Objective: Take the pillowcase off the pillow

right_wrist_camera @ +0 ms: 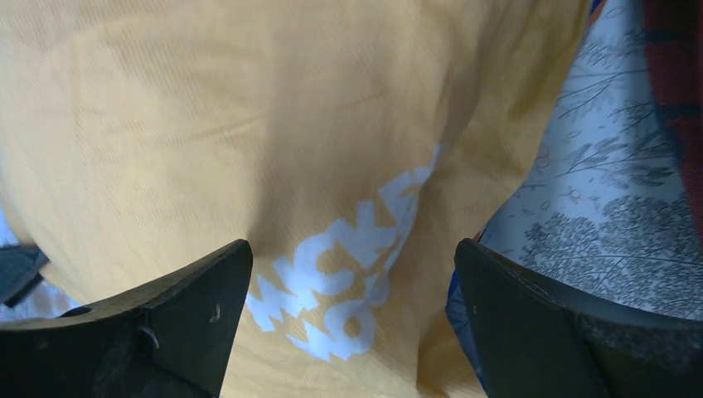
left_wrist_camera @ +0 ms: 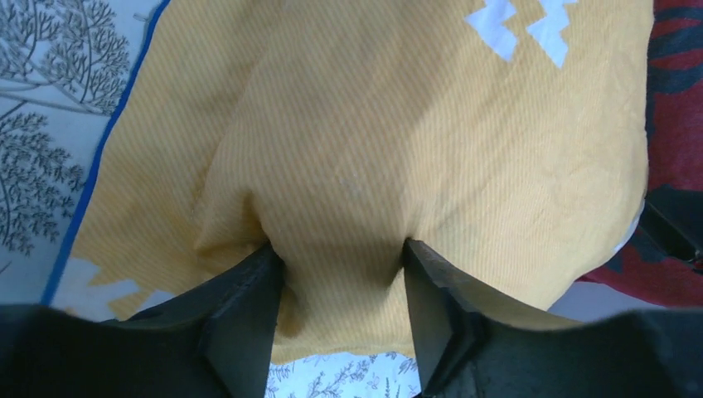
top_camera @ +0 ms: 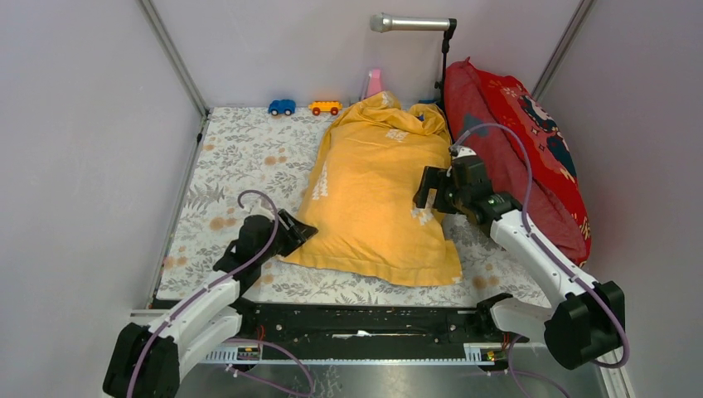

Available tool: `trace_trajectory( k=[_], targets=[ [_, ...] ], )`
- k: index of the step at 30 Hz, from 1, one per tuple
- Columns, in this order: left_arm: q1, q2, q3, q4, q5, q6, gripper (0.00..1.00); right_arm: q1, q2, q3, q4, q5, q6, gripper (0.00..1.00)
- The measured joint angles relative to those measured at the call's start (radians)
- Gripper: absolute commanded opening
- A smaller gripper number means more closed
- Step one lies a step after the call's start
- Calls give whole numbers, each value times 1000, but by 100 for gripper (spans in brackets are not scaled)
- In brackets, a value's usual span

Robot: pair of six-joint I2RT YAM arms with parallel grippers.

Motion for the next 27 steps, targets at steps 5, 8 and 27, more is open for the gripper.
trace_trajectory(
  k=[5, 8, 27],
  targets=[
    [4, 65, 13, 58, -4, 19, 0, 86, 2, -29, 2, 21, 5, 100],
    [38, 63, 109, -64, -80, 69, 0, 173, 10, -30, 20, 24, 21, 100],
    [230, -123, 441, -513, -239, 126, 99, 396, -37, 69, 100, 201, 10, 100]
  ],
)
